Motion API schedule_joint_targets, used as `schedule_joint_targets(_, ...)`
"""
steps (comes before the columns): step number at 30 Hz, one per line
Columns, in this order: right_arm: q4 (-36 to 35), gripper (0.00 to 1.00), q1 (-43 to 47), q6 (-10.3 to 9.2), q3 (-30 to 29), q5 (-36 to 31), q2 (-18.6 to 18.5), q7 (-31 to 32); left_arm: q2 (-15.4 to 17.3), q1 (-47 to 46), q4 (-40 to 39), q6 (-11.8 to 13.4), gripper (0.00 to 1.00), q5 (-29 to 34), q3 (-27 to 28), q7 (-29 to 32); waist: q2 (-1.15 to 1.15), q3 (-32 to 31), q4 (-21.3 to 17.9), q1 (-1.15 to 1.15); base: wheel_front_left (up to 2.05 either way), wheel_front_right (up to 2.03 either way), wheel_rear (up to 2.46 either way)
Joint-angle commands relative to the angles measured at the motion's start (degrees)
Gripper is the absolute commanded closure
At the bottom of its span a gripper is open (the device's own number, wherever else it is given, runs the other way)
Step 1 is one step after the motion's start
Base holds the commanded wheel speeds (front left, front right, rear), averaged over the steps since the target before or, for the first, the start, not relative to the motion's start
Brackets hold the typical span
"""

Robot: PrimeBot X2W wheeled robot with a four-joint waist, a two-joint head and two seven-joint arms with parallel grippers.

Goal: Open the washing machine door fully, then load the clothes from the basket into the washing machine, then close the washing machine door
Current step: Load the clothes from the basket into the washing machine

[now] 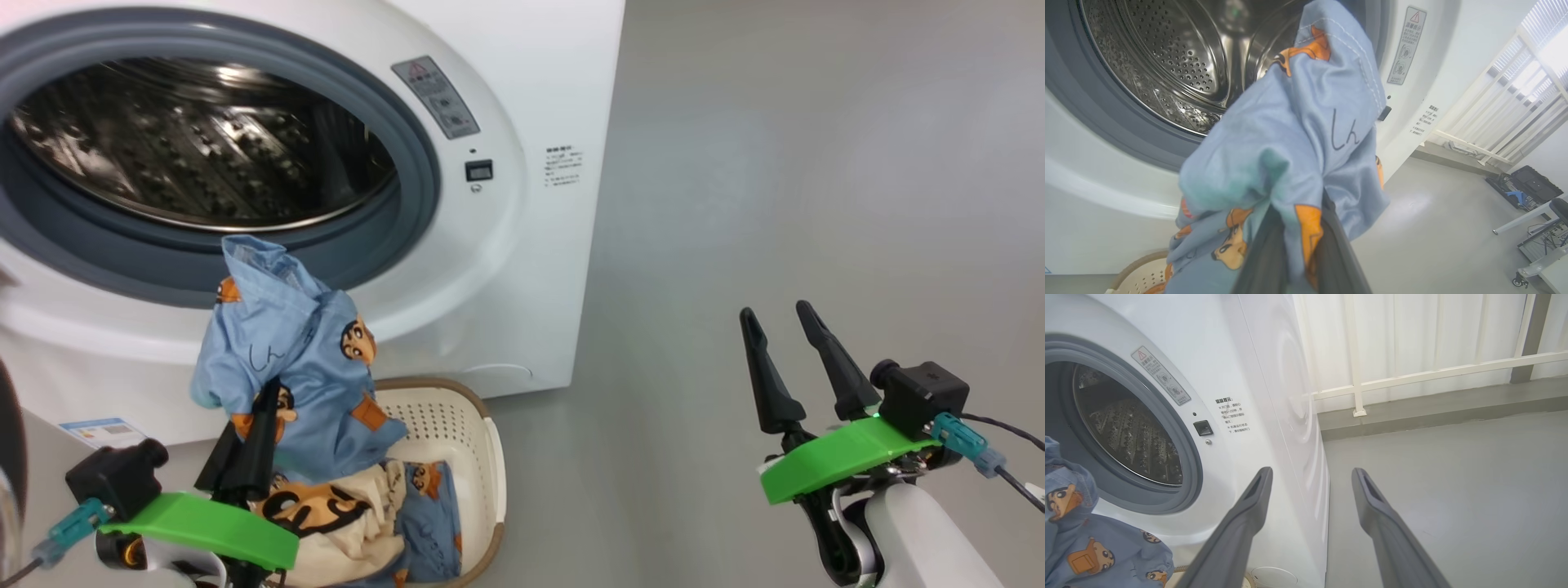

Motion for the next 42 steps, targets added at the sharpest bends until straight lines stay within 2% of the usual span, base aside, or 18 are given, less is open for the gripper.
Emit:
schedule_joint_targets(1,-1.17,0.0,0.19,0.33,1.16,1.13,-0.4,-0.45,1.42,-0.33,-1.82,0.57,1.0,1.12,2.55,-0.77,0.0,-1.81,1.4,0.0,0.0,0.0,0.0)
schedule_joint_targets(10,-1.02,0.0,0.91,0.33,1.46,1.98,-2.34,-0.45,0.0,2.51,-7.42,5.5,1.0,8.73,6.63,-0.77,0.0,-4.31,2.12,0.0,0.0,0.0,0.0)
schedule_joint_targets(18,-0.9,0.0,1.29,0.33,2.28,2.71,-2.87,-0.45,-0.21,3.8,-8.5,6.92,1.0,10.92,7.5,-0.77,0.0,-5.4,1.42,0.0,0.0,0.0,0.0)
schedule_joint_targets(28,-0.85,0.0,1.15,0.33,2.86,2.78,-3.45,-0.45,0.24,0.0,-5.67,6.67,1.0,11.24,7.18,-0.32,0.0,-4.69,0.97,0.0,0.0,0.0,0.0)
schedule_joint_targets(37,-1.68,0.0,-0.2,0.33,3.34,1.73,-2.88,-0.45,1.3,-11.05,0.71,4.12,1.0,11.86,8.77,-0.55,0.0,-0.08,-0.14,0.0,0.0,0.0,0.0)
schedule_joint_targets(42,-2.57,0.0,-1.54,0.33,3.45,0.48,-1.75,-0.45,1.93,-19.29,5.35,2.1,1.0,12.79,10.83,-0.73,0.0,4.82,-1.84,0.0,0.0,0.0,0.0)
